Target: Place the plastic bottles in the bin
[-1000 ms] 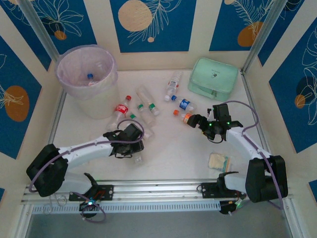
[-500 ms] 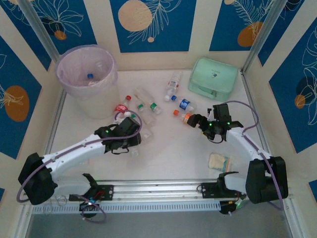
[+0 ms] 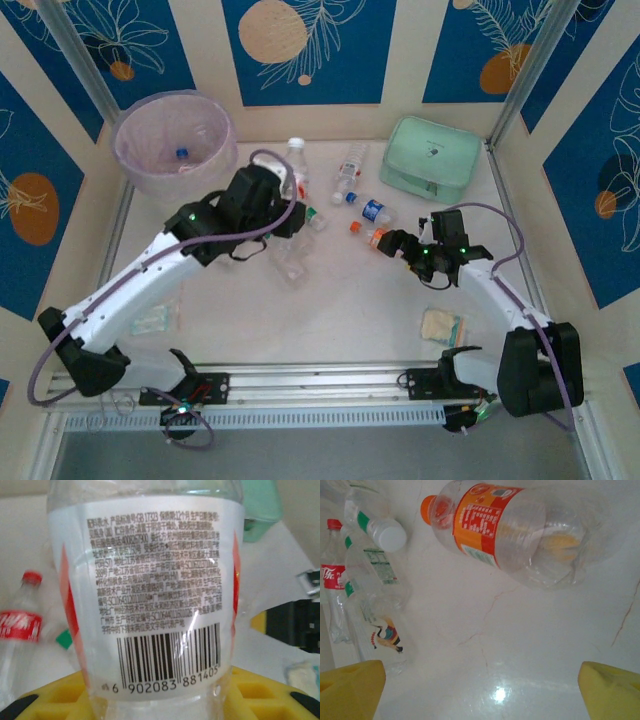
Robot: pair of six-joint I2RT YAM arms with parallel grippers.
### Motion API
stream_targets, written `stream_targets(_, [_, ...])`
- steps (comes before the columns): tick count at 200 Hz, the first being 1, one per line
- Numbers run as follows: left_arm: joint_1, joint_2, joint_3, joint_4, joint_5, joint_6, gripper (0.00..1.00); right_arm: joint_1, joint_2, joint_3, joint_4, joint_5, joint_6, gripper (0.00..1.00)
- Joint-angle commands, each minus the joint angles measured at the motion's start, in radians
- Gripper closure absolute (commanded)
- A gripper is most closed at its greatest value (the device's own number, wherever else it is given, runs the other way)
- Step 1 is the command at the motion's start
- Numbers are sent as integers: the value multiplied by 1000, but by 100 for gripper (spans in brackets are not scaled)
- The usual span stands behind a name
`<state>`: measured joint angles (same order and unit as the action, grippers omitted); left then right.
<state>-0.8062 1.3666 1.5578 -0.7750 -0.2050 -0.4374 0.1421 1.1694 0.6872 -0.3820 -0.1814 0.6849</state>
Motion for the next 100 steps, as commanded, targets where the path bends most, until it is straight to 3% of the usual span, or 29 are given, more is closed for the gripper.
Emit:
stream_targets(1, [54, 77, 156, -65, 132, 183, 88, 11, -79, 1, -53, -27, -1, 1])
stream_targets(18, [131, 152, 308, -122, 195, 248, 90, 11, -131, -10, -86, -9, -1, 1])
stream_targets(52, [341, 277, 562, -187, 220, 325, 92, 11, -205, -40, -99, -7, 4, 1])
stream_targets(81, [500, 366, 724, -209, 131, 379, 92, 10, -230, -37, -129, 0, 1, 1])
stream_targets(100, [581, 457, 883, -312, 70, 441, 92, 9, -247, -37, -139, 9, -1, 1])
